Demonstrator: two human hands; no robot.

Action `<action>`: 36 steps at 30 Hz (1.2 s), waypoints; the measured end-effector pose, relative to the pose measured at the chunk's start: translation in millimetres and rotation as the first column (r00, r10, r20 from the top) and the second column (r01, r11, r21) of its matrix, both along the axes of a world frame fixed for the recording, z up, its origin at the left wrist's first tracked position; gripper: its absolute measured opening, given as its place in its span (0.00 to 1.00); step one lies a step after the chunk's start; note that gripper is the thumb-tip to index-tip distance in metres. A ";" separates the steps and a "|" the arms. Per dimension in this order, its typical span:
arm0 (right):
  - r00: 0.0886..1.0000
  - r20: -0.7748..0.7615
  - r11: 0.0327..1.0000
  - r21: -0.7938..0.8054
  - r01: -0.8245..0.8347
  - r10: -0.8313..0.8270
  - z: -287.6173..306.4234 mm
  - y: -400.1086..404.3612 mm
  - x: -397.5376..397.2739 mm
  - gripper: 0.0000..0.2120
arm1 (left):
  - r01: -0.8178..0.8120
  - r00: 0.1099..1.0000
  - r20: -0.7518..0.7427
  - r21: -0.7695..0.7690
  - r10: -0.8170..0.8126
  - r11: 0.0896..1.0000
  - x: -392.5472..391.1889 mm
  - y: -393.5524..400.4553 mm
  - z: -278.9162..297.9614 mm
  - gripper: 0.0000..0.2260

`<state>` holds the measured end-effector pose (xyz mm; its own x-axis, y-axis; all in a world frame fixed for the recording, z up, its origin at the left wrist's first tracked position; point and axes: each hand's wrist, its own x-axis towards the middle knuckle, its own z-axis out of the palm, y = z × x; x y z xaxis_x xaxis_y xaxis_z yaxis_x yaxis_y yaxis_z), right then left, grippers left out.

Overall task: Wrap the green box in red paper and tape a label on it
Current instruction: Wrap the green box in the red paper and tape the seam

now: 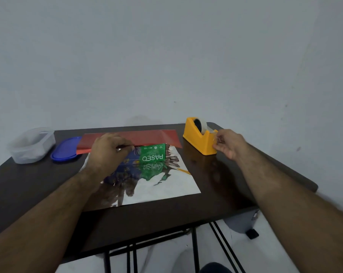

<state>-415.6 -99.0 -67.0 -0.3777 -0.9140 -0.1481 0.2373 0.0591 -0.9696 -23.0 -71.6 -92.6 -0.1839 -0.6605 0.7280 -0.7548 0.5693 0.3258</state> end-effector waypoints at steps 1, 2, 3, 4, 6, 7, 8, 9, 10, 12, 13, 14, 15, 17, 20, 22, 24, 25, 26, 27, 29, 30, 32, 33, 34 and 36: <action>1.000 -0.001 1.000 -0.005 0.004 -0.004 1.2 0.9 1.3 0.05 | -0.002 1.000 0.003 -0.002 0.002 1.000 0.5 -0.3 -0.2 0.05; 1.000 -0.004 1.000 -0.009 0.011 -0.011 2.0 1.1 1.9 0.05 | -0.004 1.000 0.006 -0.005 0.004 1.000 0.8 -0.6 -0.5 0.05; 1.000 -0.004 1.000 -0.012 0.016 -0.016 1.4 -0.8 0.8 0.06 | -0.005 1.000 0.005 -0.006 0.005 1.000 1.3 -0.9 -0.7 0.05; 1.000 -0.008 1.000 -0.009 0.021 -0.021 0.2 -2.2 -0.5 0.08 | -0.003 1.000 0.003 -0.005 0.003 1.000 1.3 -1.7 -0.7 0.05; 0.999 -0.021 0.999 0.008 0.039 -0.039 -3.3 -4.9 -1.5 0.18 | -0.003 1.000 0.004 -0.001 0.003 1.000 1.3 -2.6 -0.8 0.05; 0.998 -0.027 0.999 0.013 0.052 -0.052 -5.2 -6.9 -1.3 0.21 | -0.001 1.000 0.004 0.001 0.001 1.000 1.1 -2.5 -0.9 0.05; 0.997 -0.035 0.998 0.019 0.067 -0.067 -7.0 -9.1 -0.7 0.24 | -0.001 1.000 0.003 0.001 0.001 1.000 0.9 -2.3 -0.7 0.05; 0.996 -0.043 0.997 0.025 0.079 -0.078 -8.0 -11.3 -0.3 0.26 | -0.003 1.000 0.001 0.000 0.003 1.000 0.6 -2.0 -0.6 0.05; 0.994 -0.049 0.995 0.033 0.094 -0.093 -8.9 -13.4 0.1 0.27 | -0.005 1.000 -0.001 0.001 0.005 1.000 0.5 -2.2 -0.2 0.05; 0.993 -0.061 0.993 0.056 0.101 -0.098 -8.9 -15.8 0.0 0.28 | -0.007 1.000 -0.005 0.005 0.007 1.000 0.0 -2.6 0.0 0.05; 0.994 -0.063 0.992 0.077 0.095 -0.090 -7.4 -15.8 0.8 0.27 | -0.008 1.000 -0.005 0.004 0.008 1.000 -0.5 -2.1 -0.1 0.05; 0.994 -0.082 0.991 0.102 0.086 -0.078 -4.8 -15.8 1.5 0.27 | -0.006 1.000 -0.004 0.004 0.006 1.000 -1.4 -2.0 -0.1 0.05; 0.992 -0.117 0.989 0.131 0.064 -0.048 -1.3 -16.6 2.6 0.26 | -0.005 1.000 -0.003 0.002 0.005 1.000 -1.4 -1.3 -0.4 0.05; 0.981 -0.196 0.979 0.200 0.032 0.008 8.7 -17.0 5.3 0.23 | -0.007 1.000 -0.001 0.003 0.007 1.000 -1.5 -1.0 -0.5 0.05; 0.959 -0.283 0.955 0.291 0.058 0.028 14.0 -25.8 2.3 0.23 | -0.009 1.000 -0.005 0.007 0.009 1.000 -0.3 0.3 0.3 0.05; 0.936 -0.353 0.942 0.316 0.116 0.003 9.4 -46.5 -11.1 0.23 | -0.007 1.000 -0.014 0.011 0.007 1.000 -0.7 2.1 0.1 0.05; 0.902 -0.432 0.925 0.350 0.145 0.022 26.8 -23.9 3.0 0.22 | -0.007 1.000 -0.012 0.007 0.007 1.000 -1.3 3.8 1.3 0.05; 0.880 -0.474 0.920 0.356 0.164 0.027 33.0 -12.9 10.6 0.21 | -0.009 1.000 -0.009 0.005 0.009 1.000 -1.3 3.0 1.8 0.05; 0.862 -0.506 0.917 0.357 0.176 0.032 34.3 -6.5 15.6 0.21 | -0.012 1.000 -0.004 0.007 0.012 1.000 -1.4 2.6 1.9 0.05; 0.842 -0.536 0.915 0.368 0.168 0.061 32.9 -0.8 19.0 0.21 | -0.016 1.000 0.000 0.014 0.016 1.000 -1.3 2.0 1.5 0.06; 0.817 -0.571 0.896 0.401 0.191 0.081 19.4 4.1 18.2 0.21 | -0.020 1.000 0.004 0.023 0.020 1.000 -0.2 0.9 -0.2 0.06; 0.826 -0.560 0.897 0.394 0.202 0.060 14.3 4.2 15.4 0.21 | -0.022 1.000 0.001 0.023 0.022 0.999 0.5 0.1 -1.1 0.06; 0.879 -0.475 0.923 0.321 0.214 -0.039 13.1 -4.4 10.4 0.19 | -0.022 1.000 0.002 0.023 0.022 0.999 1.6 -1.3 -2.3 0.05; 0.907 -0.414 0.938 0.277 0.209 -0.079 16.5 -8.2 9.3 0.19 | -0.023 1.000 0.006 0.025 0.023 0.999 1.3 -1.9 -1.9 0.05; 0.929 -0.359 0.951 0.245 0.190 -0.093 23.6 -9.2 13.3 0.19 | -0.026 1.000 0.006 0.025 0.026 0.999 1.1 -2.3 -1.5 0.05; 0.960 -0.276 0.970 0.215 0.111 -0.049 35.0 -2.6 28.0 0.19 | -0.024 1.000 0.003 0.028 0.023 0.999 1.0 -3.0 -0.8 0.05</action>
<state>-387.6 -101.6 -32.0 -0.5025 -0.8333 -0.2306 -0.0150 0.2751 -0.9613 -22.0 -74.7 -93.4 -0.1700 -0.6845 0.7089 -0.7687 0.5422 0.3392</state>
